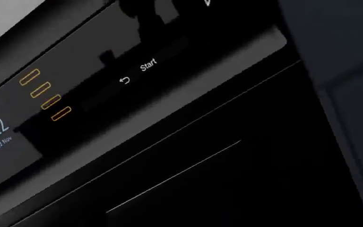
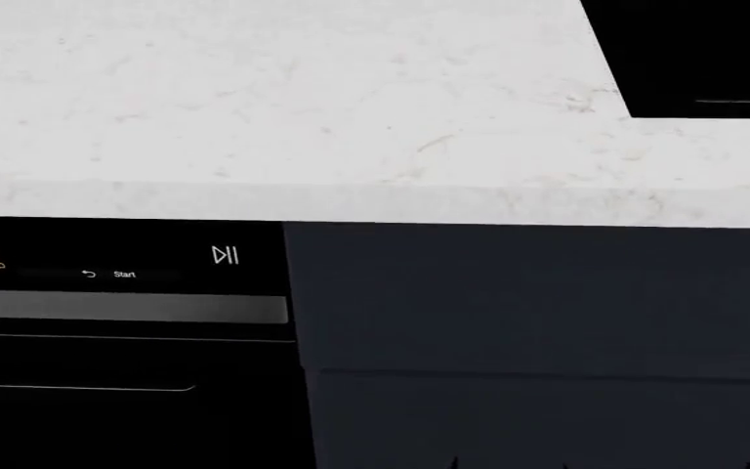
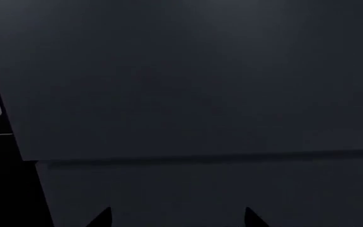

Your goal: Open the dishwasher door

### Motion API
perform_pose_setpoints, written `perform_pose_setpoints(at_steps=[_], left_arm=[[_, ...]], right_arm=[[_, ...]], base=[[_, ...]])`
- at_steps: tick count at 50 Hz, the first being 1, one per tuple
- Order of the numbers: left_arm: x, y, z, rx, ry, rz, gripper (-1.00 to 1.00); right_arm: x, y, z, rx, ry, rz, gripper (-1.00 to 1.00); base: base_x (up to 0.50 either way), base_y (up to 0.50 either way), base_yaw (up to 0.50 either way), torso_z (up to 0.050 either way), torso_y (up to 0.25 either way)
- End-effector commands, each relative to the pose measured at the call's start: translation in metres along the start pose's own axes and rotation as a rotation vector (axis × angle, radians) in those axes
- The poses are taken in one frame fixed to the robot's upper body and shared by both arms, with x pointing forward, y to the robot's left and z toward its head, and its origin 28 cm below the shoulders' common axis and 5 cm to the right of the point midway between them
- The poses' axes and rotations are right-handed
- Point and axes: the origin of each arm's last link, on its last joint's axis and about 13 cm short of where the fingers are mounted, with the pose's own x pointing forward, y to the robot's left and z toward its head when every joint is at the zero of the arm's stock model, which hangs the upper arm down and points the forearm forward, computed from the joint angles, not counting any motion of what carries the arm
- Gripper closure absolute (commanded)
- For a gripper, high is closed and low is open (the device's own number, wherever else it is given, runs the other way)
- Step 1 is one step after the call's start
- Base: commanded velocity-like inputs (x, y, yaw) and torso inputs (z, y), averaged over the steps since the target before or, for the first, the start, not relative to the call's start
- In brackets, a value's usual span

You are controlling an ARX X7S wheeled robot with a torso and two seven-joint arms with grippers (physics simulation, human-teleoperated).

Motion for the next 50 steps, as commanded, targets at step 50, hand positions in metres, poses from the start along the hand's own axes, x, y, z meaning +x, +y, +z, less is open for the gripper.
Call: perform_pose_setpoints(at_steps=[50], left_arm=[[0.033, 0.039, -0.005, 0.855, 0.011, -0.172, -1.0]], right_arm=[[-0.002, -0.003, -0.001, 0.032, -0.006, -0.016, -1.0]], base=[[0.0, 0.0, 0.0, 0.0, 0.0]])
